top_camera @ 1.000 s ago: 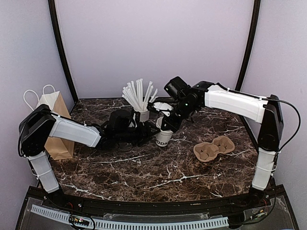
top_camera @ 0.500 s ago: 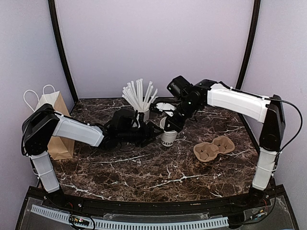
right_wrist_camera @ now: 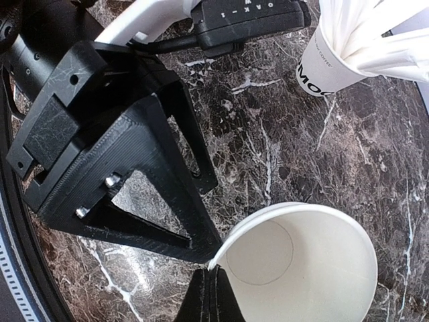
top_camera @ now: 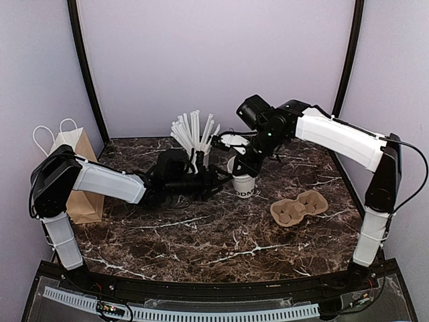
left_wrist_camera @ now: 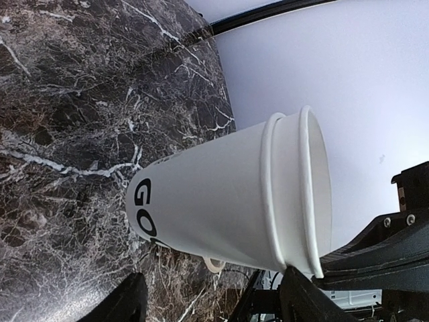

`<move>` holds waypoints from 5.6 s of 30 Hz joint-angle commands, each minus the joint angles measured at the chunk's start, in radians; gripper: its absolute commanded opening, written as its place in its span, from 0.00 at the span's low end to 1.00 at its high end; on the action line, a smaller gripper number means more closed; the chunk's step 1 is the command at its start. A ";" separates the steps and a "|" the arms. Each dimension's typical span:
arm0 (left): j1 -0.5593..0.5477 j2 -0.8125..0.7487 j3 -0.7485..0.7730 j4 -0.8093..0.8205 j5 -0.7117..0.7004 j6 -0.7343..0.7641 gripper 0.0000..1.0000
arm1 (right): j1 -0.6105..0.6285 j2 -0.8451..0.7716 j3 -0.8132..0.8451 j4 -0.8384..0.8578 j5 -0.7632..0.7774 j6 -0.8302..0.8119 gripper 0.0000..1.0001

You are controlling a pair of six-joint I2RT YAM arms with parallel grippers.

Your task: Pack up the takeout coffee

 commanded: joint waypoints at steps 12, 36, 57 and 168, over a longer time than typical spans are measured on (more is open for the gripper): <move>0.009 0.006 -0.031 -0.150 -0.087 0.027 0.70 | 0.032 -0.143 0.020 0.061 -0.167 -0.091 0.00; 0.028 -0.629 -0.055 -0.833 -0.423 0.678 0.88 | 0.100 -0.063 -0.248 0.458 -0.215 -0.158 0.00; 0.086 -0.429 0.321 -1.230 -0.136 0.852 0.85 | 0.128 -0.072 -0.241 0.385 -0.211 -0.160 0.36; -0.142 0.396 1.268 -1.856 -0.175 0.745 0.05 | -0.325 -0.294 -0.700 0.611 -0.434 0.098 0.35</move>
